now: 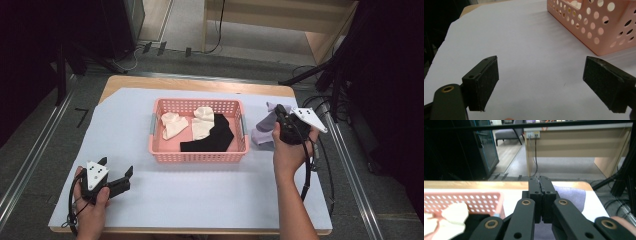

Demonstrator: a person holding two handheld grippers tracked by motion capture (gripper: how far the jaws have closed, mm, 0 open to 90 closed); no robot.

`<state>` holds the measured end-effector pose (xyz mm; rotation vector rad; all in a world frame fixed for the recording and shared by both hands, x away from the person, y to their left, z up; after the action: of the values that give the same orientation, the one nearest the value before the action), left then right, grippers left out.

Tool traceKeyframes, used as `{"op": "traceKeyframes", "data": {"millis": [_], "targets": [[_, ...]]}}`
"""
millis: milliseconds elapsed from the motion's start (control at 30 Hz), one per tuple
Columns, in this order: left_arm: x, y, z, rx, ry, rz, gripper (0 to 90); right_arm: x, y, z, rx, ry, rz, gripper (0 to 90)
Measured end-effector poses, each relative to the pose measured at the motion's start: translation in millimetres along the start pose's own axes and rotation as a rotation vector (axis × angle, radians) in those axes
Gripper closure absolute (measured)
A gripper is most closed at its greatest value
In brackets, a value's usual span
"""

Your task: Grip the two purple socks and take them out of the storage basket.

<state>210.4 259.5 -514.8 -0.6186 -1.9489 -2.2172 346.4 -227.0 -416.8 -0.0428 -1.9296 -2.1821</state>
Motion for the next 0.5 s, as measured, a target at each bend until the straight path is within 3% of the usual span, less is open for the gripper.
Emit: {"op": "traceKeyframes", "data": {"millis": [100,200,233,267,300,367,500], "targets": [[0.0,0.0,0.1,-0.001,0.000,-0.001,14.1,1.8,-11.4,-6.4,-0.016,-0.005,0.017,88.4],[-0.1,0.0,0.1,-0.001,0.001,-0.002,14.1,4.4,-14.4,-9.5,-0.027,-0.003,0.013,81.5],[-0.1,0.0,0.1,-0.001,0.001,-0.002,14.1,7.9,-15.8,-11.6,-0.051,0.005,0.006,70.2],[-0.1,0.0,0.1,-0.001,0.001,-0.002,14.1,9.7,-16.2,-12.4,-0.059,0.008,-0.001,65.1],[0.0,0.0,0.1,-0.001,0.001,-0.002,14.1,9.7,-16.2,-12.4,-0.059,0.008,-0.001,65.1],[-0.1,0.0,0.0,-0.001,0.001,-0.002,14.1,14.8,-17.7,-14.4,-0.053,0.006,-0.009,51.9],[0.1,0.0,-0.3,-0.003,0.003,-0.002,14.1,22.8,-23.9,-17.4,-0.060,0.022,-0.003,41.7]]}}
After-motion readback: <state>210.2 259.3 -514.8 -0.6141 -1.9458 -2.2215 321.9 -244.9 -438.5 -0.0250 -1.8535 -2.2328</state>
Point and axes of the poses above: each handheld gripper's, and its own axes: x roughly backward along the jaws, y roughly out of its top, z roughly to its left, the point moved 2 cm from there along -x, roughly forward along the jaws, and after that the axes turned 5 degrees about -z, right-handed, at the moved point
